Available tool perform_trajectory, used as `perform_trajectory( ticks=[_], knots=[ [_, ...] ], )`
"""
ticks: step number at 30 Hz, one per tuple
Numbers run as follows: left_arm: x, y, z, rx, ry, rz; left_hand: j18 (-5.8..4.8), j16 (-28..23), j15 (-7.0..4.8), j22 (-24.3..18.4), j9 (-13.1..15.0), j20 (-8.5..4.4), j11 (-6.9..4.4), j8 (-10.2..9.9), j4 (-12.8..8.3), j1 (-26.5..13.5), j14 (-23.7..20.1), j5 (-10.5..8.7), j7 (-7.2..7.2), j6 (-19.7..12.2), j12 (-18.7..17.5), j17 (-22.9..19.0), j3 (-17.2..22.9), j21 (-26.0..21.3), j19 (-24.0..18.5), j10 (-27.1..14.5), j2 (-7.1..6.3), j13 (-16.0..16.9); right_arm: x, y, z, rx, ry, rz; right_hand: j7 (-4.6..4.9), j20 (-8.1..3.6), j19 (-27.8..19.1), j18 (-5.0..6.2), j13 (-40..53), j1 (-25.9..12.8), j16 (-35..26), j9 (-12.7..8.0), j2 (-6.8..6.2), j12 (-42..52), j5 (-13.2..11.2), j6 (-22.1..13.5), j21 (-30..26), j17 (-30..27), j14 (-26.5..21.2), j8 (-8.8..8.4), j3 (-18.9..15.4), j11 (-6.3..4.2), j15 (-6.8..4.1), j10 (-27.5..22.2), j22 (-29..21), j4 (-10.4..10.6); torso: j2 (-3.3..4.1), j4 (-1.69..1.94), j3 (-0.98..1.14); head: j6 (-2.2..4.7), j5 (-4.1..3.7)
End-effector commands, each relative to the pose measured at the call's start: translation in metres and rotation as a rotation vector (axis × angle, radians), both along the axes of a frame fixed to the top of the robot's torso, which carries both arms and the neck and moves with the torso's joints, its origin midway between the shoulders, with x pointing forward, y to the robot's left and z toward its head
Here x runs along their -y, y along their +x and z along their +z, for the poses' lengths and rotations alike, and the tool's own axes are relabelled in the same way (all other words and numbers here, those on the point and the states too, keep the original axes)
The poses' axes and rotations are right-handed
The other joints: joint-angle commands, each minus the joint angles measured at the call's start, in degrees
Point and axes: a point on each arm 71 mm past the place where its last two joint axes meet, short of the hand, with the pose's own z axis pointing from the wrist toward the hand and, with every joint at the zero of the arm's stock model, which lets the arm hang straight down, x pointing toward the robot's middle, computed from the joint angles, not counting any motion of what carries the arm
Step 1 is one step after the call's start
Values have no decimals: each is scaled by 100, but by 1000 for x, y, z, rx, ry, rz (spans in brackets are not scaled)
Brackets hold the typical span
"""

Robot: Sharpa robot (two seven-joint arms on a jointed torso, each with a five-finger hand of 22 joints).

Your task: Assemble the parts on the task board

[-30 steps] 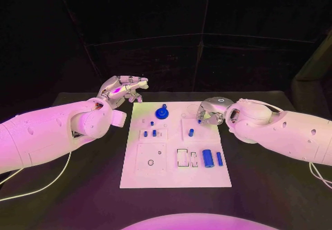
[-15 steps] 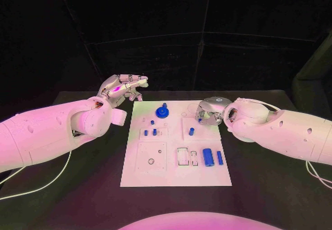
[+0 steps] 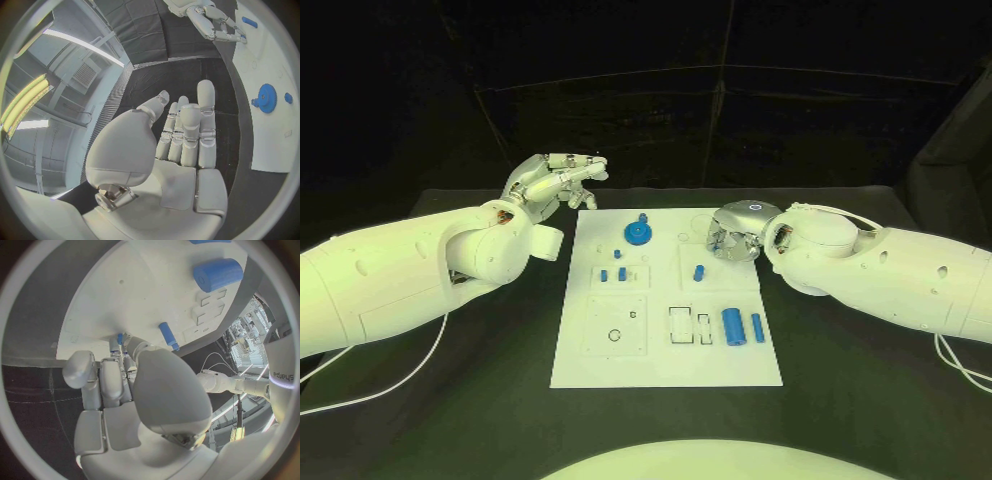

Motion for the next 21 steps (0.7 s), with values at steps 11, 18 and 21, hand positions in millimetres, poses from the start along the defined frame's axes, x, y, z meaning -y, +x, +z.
perform_trajectory(
  ticks=[11, 18, 21],
  knots=[
    [-2, 0, 1, 4, -9, -1, 72, -13, -3, -12, -9, 9, 4, -5, 2, 15, -46, 11, 16, -17, 23, -14, -34, -32, -44, -32, 51, 9, 1, -6, 5, 59, 45, -9, 13, -16, 95, -45, 13, -179, 63, -4, -76, -67, 3, 90, 122, -3, 186, -23, 373, -38, -51, 145, 145, -242, -1, -4, -1, 9, -6],
    [-3, 1, 1, 0, -6, 3, 72, -19, -1, -19, -9, 11, 8, -9, -1, 22, -53, 10, 21, -27, 26, -28, -47, -42, -44, -43, 49, 9, 6, -12, 10, 60, 86, -5, 22, -14, 89, -45, 14, -253, 61, -13, -142, -97, 12, 78, 129, -20, 179, -49, 468, -30, -48, 146, 150, -327, -13, -1, -4, 32, -20],
    [-4, 1, 1, -1, -5, 5, 72, -22, 1, -23, -10, 12, 11, -12, -1, 24, -57, 11, 24, -34, 27, -34, -55, -48, -44, -50, 48, 9, 8, -17, 12, 58, 110, -3, 24, -13, 95, -49, 16, -269, 70, -15, -155, -103, 23, 80, 141, -13, 180, -54, 509, -29, -47, 154, 171, -362, -10, -2, -8, 38, -20]
  ],
)
